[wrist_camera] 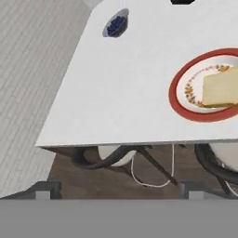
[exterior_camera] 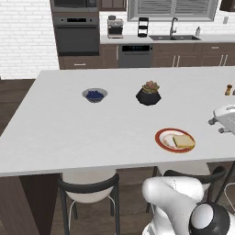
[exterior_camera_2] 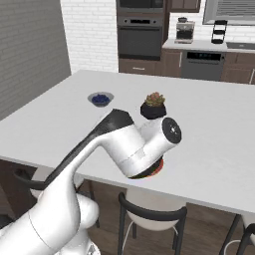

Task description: Start the toaster. Once the lever pops up, take the bread to the plate on the dining counter.

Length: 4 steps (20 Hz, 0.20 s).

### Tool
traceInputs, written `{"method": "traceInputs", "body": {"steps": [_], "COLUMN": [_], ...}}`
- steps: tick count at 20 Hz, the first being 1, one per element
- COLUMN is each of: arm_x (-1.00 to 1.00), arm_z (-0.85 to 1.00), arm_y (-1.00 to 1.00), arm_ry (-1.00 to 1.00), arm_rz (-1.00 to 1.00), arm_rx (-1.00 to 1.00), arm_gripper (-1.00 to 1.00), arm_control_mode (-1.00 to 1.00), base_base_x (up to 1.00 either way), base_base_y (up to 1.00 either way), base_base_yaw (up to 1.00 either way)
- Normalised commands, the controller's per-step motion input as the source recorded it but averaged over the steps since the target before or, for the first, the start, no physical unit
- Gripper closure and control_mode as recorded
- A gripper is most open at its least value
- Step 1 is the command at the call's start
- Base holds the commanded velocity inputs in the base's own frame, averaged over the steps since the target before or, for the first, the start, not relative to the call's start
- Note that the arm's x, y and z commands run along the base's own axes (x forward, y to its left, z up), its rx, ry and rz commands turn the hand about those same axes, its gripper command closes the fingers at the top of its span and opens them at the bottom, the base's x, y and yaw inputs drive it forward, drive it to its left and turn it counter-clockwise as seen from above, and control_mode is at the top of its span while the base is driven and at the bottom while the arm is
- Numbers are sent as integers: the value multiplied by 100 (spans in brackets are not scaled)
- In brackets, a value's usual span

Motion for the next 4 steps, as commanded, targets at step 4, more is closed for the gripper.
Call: {"method": "traceInputs", "body": {"steps": [4], "arm_x": [-59], "arm_z": [49], "arm_y": [100], "arm_ry": [-29], "arm_rz": [11], "arm_rx": [27], "arm_gripper": [-100], "arm_control_mode": [-100], "base_base_x": [0], "base_base_y": [0], "base_base_yaw": [0]}}
